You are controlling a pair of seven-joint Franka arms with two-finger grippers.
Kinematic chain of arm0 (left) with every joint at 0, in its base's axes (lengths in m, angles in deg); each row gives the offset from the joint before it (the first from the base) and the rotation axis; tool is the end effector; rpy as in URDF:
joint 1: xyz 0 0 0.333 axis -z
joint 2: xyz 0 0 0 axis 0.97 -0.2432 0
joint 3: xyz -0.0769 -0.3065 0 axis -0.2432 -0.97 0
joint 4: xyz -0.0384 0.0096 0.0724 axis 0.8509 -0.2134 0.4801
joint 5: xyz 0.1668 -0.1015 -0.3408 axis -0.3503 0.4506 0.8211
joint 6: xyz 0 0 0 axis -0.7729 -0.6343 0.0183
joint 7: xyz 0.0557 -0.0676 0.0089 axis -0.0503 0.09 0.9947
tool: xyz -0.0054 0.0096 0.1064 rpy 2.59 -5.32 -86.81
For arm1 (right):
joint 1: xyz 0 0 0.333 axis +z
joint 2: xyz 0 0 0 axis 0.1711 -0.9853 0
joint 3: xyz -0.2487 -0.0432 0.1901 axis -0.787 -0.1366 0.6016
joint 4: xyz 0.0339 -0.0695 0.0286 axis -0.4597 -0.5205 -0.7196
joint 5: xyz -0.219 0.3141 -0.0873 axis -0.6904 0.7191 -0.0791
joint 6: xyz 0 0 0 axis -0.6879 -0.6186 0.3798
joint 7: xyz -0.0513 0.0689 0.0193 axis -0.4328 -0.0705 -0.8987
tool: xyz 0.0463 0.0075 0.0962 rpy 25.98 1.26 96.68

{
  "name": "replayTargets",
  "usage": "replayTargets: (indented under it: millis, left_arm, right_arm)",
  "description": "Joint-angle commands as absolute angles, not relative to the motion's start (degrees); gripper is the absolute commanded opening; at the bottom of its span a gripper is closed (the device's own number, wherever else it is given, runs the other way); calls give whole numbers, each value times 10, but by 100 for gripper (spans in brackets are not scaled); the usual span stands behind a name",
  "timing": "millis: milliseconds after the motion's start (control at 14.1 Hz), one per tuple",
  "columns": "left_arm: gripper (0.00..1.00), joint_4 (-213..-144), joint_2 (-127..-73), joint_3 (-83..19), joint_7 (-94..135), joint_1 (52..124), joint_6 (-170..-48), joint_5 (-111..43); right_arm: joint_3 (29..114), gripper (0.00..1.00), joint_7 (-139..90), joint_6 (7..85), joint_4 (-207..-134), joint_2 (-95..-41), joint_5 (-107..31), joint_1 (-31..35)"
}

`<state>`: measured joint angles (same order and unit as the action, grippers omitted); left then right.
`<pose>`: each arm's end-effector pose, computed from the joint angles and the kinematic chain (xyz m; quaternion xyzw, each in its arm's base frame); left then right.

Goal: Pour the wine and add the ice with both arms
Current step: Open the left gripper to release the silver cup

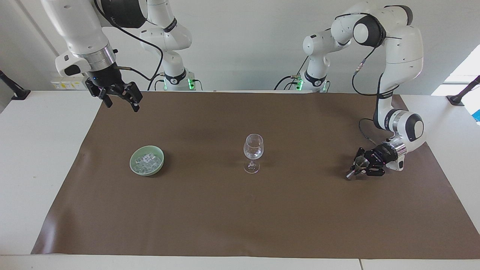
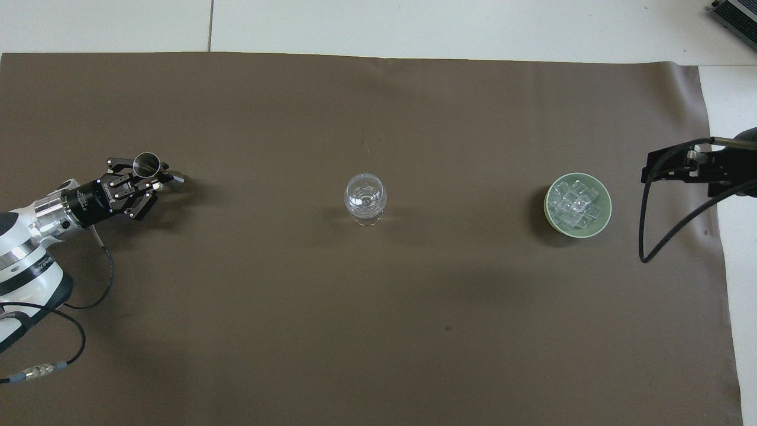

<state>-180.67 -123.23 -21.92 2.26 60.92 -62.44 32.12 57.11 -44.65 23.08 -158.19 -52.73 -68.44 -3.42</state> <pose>0.5836 0.1166 0.2103 0.4170 0.6018 -0.3688 0.5727 0.5603 -0.0071 0.6209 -0.9937 0.1090 -0.0271 0.0043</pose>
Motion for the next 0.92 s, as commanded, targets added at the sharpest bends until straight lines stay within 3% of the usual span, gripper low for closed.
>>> replayTargets:
  millis: [0,427,640,853]
  left_arm:
    - [10,-1796,-1238,-223,26,599,-611,312]
    - [24,-1790,-1239,-224,26,591,-613,298]
    - [46,-1789,-1239,-223,25,585,-613,296]
    - [47,-1789,-1239,-223,25,585,-613,296]
  right_arm:
    - [571,100,-435,228,-1595,-515,-671,-38]
    - [571,100,-435,228,-1595,-515,-671,-38]
    - [571,100,-435,228,-1595,-515,-671,-38]
    - [571,100,-435,228,-1595,-515,-670,-38]
